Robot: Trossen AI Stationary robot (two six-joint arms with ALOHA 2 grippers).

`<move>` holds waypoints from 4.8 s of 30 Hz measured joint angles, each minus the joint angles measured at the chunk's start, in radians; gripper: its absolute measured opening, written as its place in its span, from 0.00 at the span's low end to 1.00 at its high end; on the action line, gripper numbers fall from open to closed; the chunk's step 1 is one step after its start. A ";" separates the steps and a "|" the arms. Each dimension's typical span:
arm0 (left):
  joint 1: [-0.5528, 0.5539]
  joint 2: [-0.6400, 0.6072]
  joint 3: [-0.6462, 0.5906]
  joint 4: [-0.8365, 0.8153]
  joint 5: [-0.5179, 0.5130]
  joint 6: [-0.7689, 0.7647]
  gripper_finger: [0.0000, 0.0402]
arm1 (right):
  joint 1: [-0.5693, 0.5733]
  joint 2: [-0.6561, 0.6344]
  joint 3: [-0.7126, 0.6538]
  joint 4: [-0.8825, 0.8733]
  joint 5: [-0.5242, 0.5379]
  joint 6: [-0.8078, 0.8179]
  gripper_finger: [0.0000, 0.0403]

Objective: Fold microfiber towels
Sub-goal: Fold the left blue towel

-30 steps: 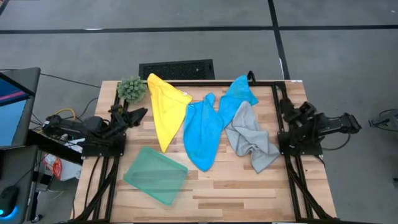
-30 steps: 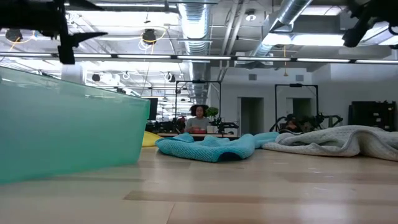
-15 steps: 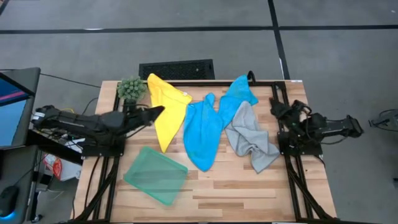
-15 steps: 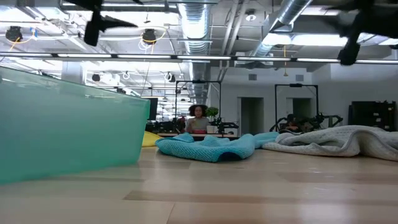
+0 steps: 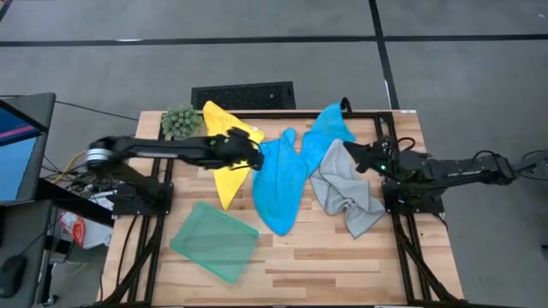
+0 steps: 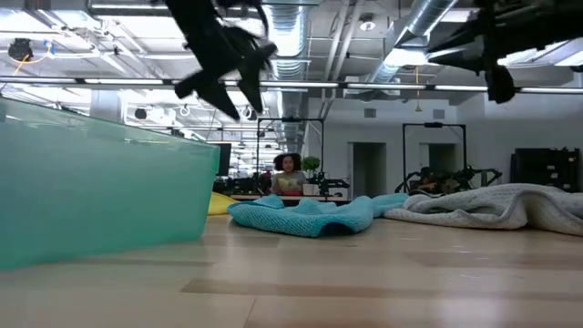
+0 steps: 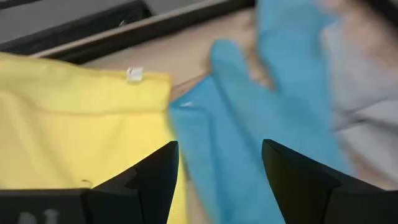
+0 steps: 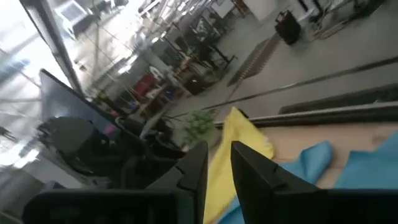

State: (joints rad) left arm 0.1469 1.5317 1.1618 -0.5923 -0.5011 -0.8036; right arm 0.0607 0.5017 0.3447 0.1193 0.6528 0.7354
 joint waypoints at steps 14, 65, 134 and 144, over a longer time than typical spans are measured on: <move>0.003 0.095 0.213 -0.204 0.028 0.043 0.56 | -0.285 0.534 0.413 -0.413 -0.294 -0.159 0.24; 0.003 -0.175 0.213 -0.390 0.026 -0.029 0.56 | -0.554 1.615 1.176 -0.707 -0.652 -0.501 0.37; 0.007 0.312 0.016 0.539 0.384 0.502 0.56 | -0.086 1.049 0.566 -0.807 -0.595 0.087 0.09; 0.017 0.370 0.080 0.589 0.496 0.683 0.56 | 0.035 1.048 0.566 -0.808 -0.568 0.179 0.12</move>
State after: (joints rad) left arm 0.1635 1.9020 1.2418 -0.0035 -0.0049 -0.1205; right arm 0.0954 1.5494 0.9112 -0.6887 0.0849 0.9144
